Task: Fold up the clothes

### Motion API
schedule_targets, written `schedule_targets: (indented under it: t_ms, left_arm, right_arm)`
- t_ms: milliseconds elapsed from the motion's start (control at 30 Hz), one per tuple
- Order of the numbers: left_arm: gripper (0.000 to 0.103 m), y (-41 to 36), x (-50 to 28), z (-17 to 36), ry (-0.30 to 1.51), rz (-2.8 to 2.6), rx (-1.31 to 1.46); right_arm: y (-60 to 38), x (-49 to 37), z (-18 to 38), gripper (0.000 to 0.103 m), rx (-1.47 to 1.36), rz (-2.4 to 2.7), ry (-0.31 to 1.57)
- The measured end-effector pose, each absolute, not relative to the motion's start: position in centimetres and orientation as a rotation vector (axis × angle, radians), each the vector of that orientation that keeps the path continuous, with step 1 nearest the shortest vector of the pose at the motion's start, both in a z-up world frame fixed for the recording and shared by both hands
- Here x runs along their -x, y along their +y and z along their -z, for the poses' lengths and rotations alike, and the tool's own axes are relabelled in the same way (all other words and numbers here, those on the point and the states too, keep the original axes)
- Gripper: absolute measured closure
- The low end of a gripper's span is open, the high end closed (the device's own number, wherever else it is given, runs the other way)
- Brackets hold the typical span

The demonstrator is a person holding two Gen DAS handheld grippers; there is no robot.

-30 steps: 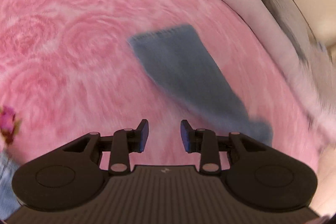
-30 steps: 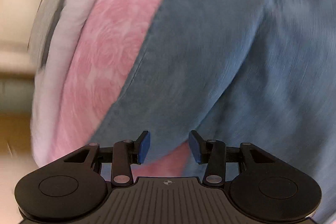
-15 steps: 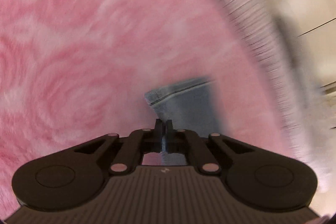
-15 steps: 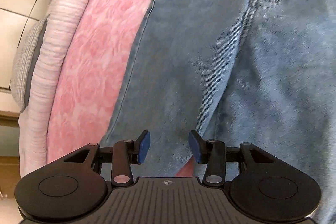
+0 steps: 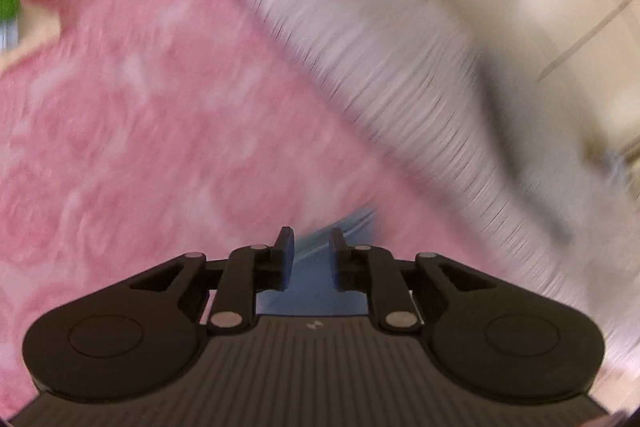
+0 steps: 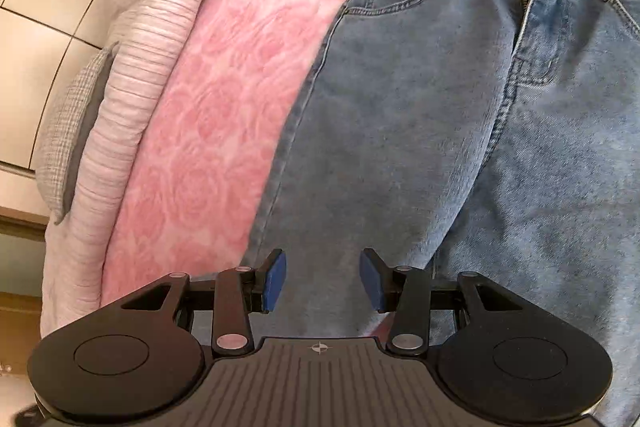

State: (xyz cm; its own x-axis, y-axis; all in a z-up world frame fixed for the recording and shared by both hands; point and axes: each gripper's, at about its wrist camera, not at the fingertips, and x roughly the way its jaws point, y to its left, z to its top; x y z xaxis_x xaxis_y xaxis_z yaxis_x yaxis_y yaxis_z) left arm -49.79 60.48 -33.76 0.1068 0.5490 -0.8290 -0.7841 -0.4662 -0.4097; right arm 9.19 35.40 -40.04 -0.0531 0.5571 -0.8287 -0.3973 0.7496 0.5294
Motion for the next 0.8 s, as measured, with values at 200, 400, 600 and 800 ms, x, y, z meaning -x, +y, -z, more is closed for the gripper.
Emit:
schedule_targets:
  t_ms: [200, 400, 600, 800]
  left_arm:
    - [0.090, 54.7, 50.0, 42.3, 0.291, -1.533, 1.503]
    - [0.079, 56.0, 49.3, 43.9, 0.106, -1.486, 1.461]
    - [0.074, 61.5, 47.1, 46.4, 0.160, -1.493, 1.397]
    - [0.103, 60.3, 46.0, 42.6, 0.248, -1.502, 1.121]
  right_arm:
    - [34.6, -9.0, 41.0, 0.058, -0.108, -0.759, 1.446]
    - [33.5, -9.3, 41.6, 0.058, -0.084, -0.733, 1.449]
    - [33.0, -9.2, 42.4, 0.058, -0.083, -0.715, 1.466]
    - [32.2, -9.2, 42.2, 0.058, -0.101, -0.695, 1.470]
